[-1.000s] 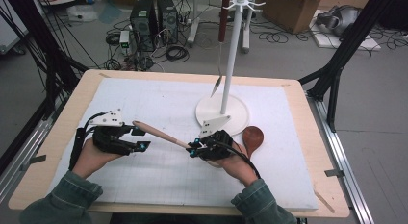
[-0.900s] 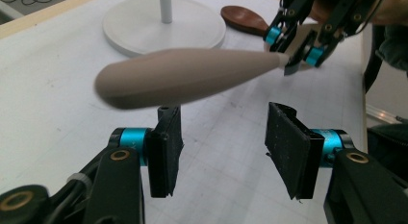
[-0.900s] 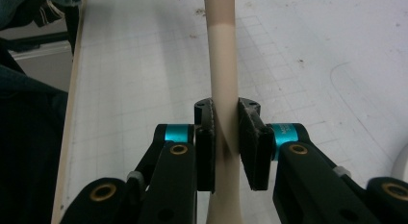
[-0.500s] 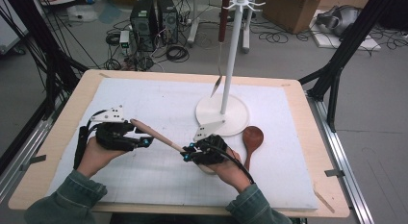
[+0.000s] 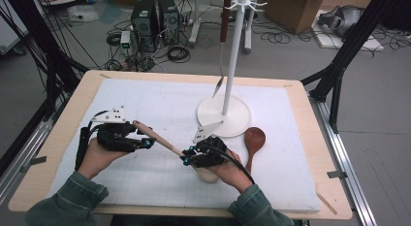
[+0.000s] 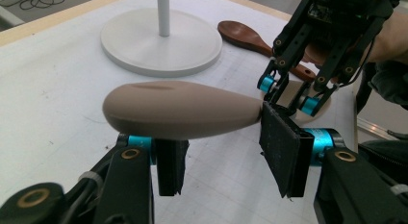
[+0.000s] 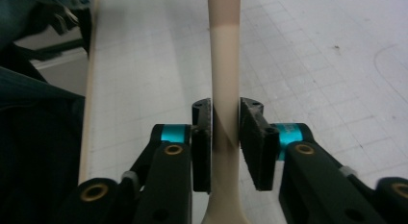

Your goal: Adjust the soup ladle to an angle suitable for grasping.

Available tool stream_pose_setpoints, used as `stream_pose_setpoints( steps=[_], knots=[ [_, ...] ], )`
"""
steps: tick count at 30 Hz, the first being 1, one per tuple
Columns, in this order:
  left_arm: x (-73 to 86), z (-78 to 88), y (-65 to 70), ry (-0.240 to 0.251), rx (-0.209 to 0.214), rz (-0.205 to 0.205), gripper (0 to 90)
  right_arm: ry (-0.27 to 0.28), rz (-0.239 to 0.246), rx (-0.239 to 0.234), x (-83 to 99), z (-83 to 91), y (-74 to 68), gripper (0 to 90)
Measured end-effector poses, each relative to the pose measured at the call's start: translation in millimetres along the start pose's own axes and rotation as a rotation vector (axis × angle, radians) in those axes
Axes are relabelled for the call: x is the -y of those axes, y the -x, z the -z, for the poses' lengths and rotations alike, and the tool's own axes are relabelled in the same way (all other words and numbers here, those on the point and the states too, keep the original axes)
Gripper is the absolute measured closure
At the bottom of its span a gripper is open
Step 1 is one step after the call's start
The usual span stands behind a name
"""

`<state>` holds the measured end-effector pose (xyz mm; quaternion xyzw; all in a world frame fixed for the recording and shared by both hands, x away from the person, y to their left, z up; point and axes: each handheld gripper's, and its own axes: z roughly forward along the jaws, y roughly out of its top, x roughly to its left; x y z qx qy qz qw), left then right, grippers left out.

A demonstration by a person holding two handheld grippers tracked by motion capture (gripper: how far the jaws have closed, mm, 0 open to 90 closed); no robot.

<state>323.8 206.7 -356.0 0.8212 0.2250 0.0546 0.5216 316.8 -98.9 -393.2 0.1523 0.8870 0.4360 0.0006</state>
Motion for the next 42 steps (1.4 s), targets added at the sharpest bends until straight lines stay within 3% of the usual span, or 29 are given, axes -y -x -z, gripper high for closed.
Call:
stream_pose_setpoints(
  steps=[10, 15, 18, 20, 24, 34, 42],
  knots=[
    [-1.8, -0.6, 0.0, 0.005, 0.014, 0.000, 53.5, -0.030, -0.021, -0.112, 4.0, -3.6, 16.8, 68.8],
    [-7.3, -0.8, 2.3, 0.008, 0.023, -0.011, 53.9, -0.027, -0.001, -0.148, 3.1, -7.1, 17.4, 76.8],
    [-9.0, -1.7, 2.6, 0.012, 0.027, -0.007, 53.9, -0.028, 0.009, -0.134, 2.4, -5.4, 15.6, 77.7],
    [-9.7, -3.4, 2.4, 0.008, 0.026, 0.001, 53.0, -0.020, 0.016, -0.092, 0.8, -4.2, 11.8, 77.8],
    [-12.0, -6.7, 3.1, 0.005, 0.027, 0.010, 51.3, 0.036, 0.015, -0.041, -4.5, 0.6, 5.2, 77.9],
    [-24.4, -6.8, 4.2, 0.052, 0.020, 0.038, 54.9, 0.123, -0.051, 0.047, -11.2, 3.3, -5.4, 77.8],
    [-28.1, -10.9, 7.4, 0.046, 0.029, 0.036, 59.5, 0.125, -0.066, 0.048, -9.3, 1.8, -8.5, 77.6]
  ],
)
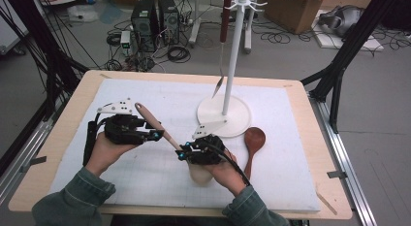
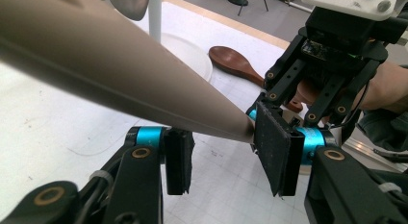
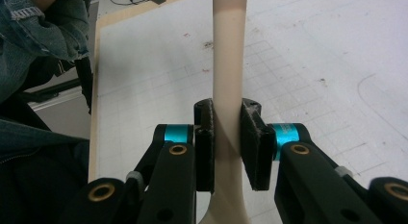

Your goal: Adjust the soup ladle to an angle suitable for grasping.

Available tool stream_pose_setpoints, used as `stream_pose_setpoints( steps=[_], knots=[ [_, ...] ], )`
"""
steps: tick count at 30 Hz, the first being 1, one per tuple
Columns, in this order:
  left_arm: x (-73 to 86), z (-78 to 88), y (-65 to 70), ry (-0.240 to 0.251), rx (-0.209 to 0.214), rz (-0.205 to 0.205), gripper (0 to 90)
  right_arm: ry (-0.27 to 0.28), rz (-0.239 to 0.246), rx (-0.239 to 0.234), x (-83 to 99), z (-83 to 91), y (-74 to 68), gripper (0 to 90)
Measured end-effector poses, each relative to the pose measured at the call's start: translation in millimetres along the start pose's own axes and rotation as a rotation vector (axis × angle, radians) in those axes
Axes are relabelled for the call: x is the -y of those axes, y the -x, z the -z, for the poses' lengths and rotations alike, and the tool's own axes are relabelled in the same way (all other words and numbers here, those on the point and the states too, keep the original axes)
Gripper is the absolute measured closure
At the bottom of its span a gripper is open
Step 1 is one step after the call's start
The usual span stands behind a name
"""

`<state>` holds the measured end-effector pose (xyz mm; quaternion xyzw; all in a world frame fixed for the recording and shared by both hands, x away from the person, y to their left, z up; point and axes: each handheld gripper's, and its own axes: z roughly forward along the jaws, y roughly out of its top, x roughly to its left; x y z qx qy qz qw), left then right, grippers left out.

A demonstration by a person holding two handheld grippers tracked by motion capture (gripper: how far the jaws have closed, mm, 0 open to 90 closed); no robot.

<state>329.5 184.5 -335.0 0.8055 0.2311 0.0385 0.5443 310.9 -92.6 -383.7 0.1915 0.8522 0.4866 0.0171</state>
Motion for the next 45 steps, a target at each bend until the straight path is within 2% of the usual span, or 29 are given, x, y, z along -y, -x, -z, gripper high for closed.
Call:
stream_pose_setpoints(
  steps=[5, 12, 15, 19, 22, 25, 27, 29, 32, 34, 39, 45],
  knots=[
    [-1.3, -0.4, 0.9, 0.014, 0.039, 0.010, 63.8, -0.001, -0.010, -0.036, 1.8, 0.4, 2.3, 76.9],
    [-5.3, -1.4, 4.1, 0.011, 0.094, -0.004, 70.8, -0.001, -0.001, -0.097, 1.9, 0.7, 6.5, 73.3],
    [-6.5, -1.0, 2.8, 0.021, 0.133, 0.002, 72.2, 0.017, 0.000, -0.121, 1.7, 2.3, 8.4, 73.0],
    [-8.6, -2.7, 3.3, 0.028, 0.165, -0.003, 73.1, 0.032, 0.007, -0.158, -0.5, 4.5, 11.5, 71.3],
    [-10.3, -3.8, 4.5, 0.031, 0.190, -0.012, 73.6, 0.050, -0.003, -0.185, -1.1, 4.9, 14.2, 75.2],
    [-10.8, -4.0, 4.8, 0.030, 0.190, -0.021, 73.5, 0.047, -0.004, -0.183, -1.0, 5.5, 14.4, 77.4],
    [-10.6, -4.0, 5.3, 0.024, 0.160, -0.029, 71.8, 0.044, 0.012, -0.175, -1.5, 5.7, 12.8, 78.7],
    [-10.4, -2.6, 4.9, 0.026, 0.136, -0.036, 68.3, 0.041, -0.010, -0.186, -1.2, 5.1, 12.4, 78.9],
    [-9.7, 1.4, 3.8, 0.025, 0.104, -0.049, 62.5, 0.055, 0.004, -0.127, -1.2, 7.7, 12.2, 79.0],
    [-7.9, 3.7, 2.9, 0.023, 0.078, -0.055, 60.0, 0.079, -0.026, -0.110, -1.2, 12.7, 14.0, 79.0],
    [0.0, 6.7, -0.9, 0.006, 0.031, -0.070, 57.3, 0.119, -0.066, -0.030, 0.5, 27.5, 18.7, 79.0],
    [10.1, 9.2, -2.4, -0.015, -0.028, -0.079, 52.0, 0.166, -0.089, 0.057, 3.7, 43.3, 24.2, 79.0]
  ],
)
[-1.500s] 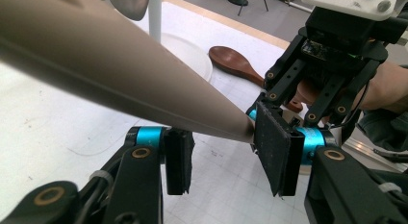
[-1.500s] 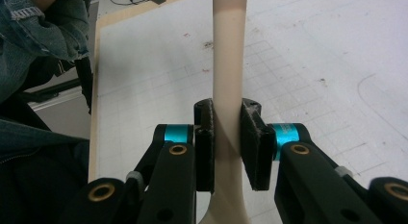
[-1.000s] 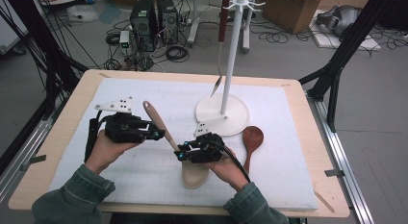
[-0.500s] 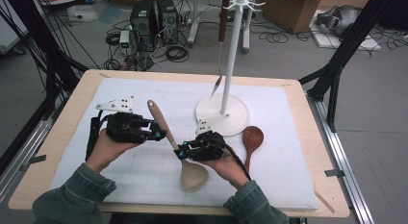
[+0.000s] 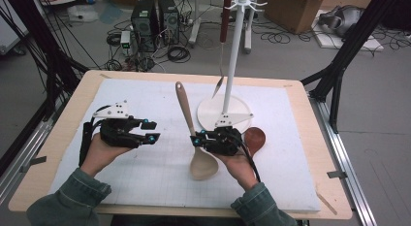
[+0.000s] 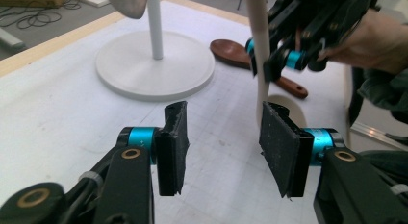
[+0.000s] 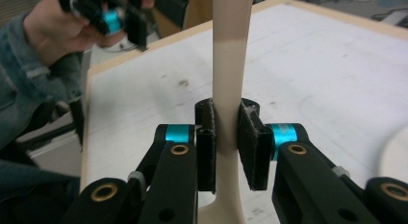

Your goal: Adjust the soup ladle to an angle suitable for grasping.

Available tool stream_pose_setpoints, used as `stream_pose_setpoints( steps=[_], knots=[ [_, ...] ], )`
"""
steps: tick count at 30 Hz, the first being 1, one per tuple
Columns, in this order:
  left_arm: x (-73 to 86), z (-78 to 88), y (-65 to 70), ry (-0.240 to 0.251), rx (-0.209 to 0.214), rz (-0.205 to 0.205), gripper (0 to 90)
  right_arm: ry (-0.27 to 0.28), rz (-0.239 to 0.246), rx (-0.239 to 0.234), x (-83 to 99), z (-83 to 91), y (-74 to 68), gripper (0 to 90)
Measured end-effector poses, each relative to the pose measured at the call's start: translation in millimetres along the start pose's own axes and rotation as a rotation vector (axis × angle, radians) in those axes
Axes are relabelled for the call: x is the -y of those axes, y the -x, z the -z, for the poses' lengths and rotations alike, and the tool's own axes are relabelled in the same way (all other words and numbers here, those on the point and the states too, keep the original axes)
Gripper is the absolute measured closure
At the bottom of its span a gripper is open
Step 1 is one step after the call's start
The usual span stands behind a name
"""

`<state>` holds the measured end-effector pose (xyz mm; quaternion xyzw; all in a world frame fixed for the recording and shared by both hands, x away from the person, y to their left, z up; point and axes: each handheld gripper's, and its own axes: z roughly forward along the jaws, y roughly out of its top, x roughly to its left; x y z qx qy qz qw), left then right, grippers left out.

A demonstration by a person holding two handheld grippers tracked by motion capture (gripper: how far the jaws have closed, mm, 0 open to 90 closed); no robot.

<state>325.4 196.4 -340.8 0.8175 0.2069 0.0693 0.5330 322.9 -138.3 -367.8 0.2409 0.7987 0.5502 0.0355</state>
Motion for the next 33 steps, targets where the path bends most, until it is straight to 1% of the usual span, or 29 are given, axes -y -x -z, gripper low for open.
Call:
stream_pose_setpoints(
  steps=[5, 8, 10, 11, 14, 18, 24, 26, 27, 31, 33],
  knots=[
    [10.1, 2.3, -0.7, -0.007, -0.031, -0.006, 46.4, 0.035, -0.012, 0.055, -1.0, 11.8, 7.8, 79.0],
    [16.4, 4.5, -2.1, -0.005, -0.055, 0.003, 42.1, 0.047, -0.023, 0.083, -2.2, 18.7, 11.5, 79.0],
    [20.6, 5.9, -3.5, -0.007, -0.060, 0.007, 39.2, 0.057, -0.026, 0.102, -3.9, 22.9, 13.3, 78.9],
    [22.6, 6.7, -4.0, -0.010, -0.059, 0.010, 39.1, 0.068, -0.027, 0.116, -5.7, 26.2, 14.3, 79.0],
    [27.8, 8.1, -4.6, -0.016, -0.070, 0.005, 37.0, 0.093, -0.028, 0.147, -11.5, 34.5, 16.7, 79.0],
    [36.1, 10.3, -5.9, -0.024, -0.099, 0.009, 33.2, 0.116, -0.026, 0.189, -19.6, 45.1, 19.5, 78.9],
    [45.7, 12.4, -7.6, -0.034, -0.141, 0.016, 29.0, 0.147, -0.019, 0.217, -28.6, 56.2, 22.0, 78.9],
    [47.3, 13.1, -8.6, -0.035, -0.148, 0.009, 27.9, 0.154, -0.015, 0.221, -31.3, 58.6, 22.4, 79.0],
    [48.0, 12.7, -8.3, -0.029, -0.152, 0.014, 27.3, 0.155, -0.014, 0.224, -32.6, 59.6, 22.5, 78.9],
    [51.1, 12.2, -8.4, -0.038, -0.157, 0.004, 25.5, 0.162, -0.006, 0.238, -37.6, 63.7, 23.9, 78.9],
    [53.0, 11.6, -8.8, -0.041, -0.167, 0.004, 24.2, 0.167, -0.003, 0.241, -40.0, 66.1, 24.7, 78.9]
  ],
)
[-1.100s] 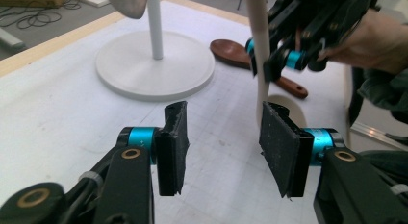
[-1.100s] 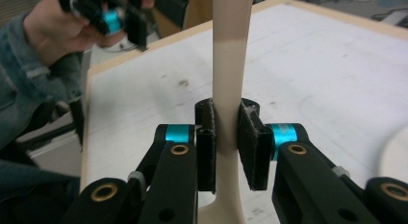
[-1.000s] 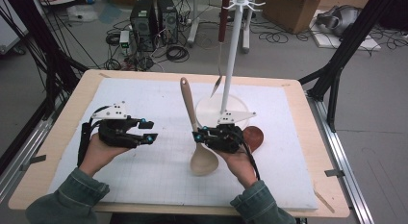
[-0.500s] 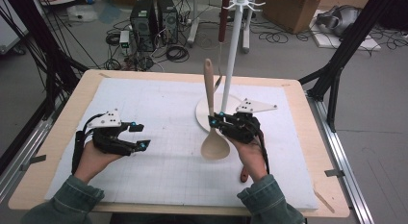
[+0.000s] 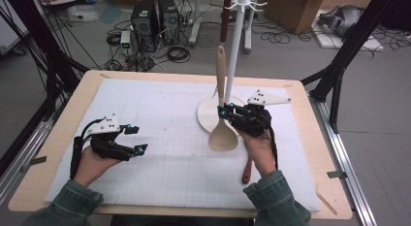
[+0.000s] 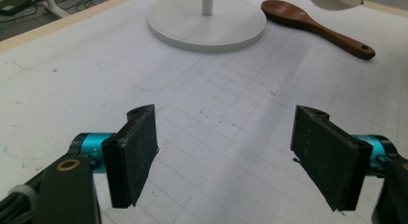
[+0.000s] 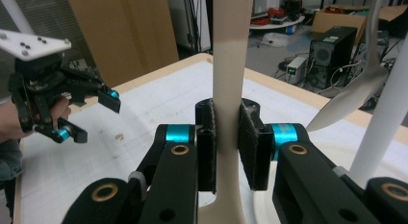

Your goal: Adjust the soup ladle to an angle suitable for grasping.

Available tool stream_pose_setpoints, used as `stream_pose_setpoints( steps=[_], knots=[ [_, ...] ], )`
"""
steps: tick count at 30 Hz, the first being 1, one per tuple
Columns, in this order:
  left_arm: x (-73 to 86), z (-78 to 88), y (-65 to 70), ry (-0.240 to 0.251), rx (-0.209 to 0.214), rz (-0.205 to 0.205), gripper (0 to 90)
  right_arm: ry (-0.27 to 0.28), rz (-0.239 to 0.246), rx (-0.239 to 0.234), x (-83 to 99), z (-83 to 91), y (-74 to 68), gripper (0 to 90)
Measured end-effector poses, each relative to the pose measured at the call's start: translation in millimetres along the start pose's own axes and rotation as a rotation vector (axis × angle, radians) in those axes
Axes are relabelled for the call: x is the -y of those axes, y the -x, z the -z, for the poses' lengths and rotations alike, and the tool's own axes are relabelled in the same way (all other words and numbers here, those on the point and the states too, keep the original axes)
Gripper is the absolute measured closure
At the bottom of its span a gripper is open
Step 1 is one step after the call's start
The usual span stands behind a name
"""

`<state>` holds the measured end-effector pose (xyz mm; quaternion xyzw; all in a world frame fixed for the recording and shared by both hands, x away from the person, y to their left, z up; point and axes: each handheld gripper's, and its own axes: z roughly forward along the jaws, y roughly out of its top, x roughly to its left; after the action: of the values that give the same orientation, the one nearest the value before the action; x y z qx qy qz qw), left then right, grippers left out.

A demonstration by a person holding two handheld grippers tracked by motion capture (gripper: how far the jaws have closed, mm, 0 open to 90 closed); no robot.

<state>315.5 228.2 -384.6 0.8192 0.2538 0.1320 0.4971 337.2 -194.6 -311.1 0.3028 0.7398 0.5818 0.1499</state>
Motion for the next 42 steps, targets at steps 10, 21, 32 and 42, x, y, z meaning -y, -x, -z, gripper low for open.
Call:
stream_pose_setpoints(
  steps=[10, 21, 32, 42],
  knots=[
    [5.3, -0.7, -1.3, -0.005, -0.029, 0.005, 18.0, 0.022, -0.001, 0.026, -13.4, 8.6, 4.4, 78.9],
    [9.9, -4.4, -2.0, -0.021, -0.038, 0.006, 14.1, 0.038, 0.004, 0.043, -23.2, 12.9, 9.1, 78.9],
    [10.4, -2.3, -4.4, -0.008, -0.038, 0.009, 14.1, 0.052, 0.003, 0.053, -35.3, 14.3, 14.6, 78.9],
    [10.2, -2.8, -3.8, -0.012, -0.038, 0.006, 14.1, 0.067, 0.001, 0.078, -43.4, 18.2, 17.6, 78.9]
  ],
)
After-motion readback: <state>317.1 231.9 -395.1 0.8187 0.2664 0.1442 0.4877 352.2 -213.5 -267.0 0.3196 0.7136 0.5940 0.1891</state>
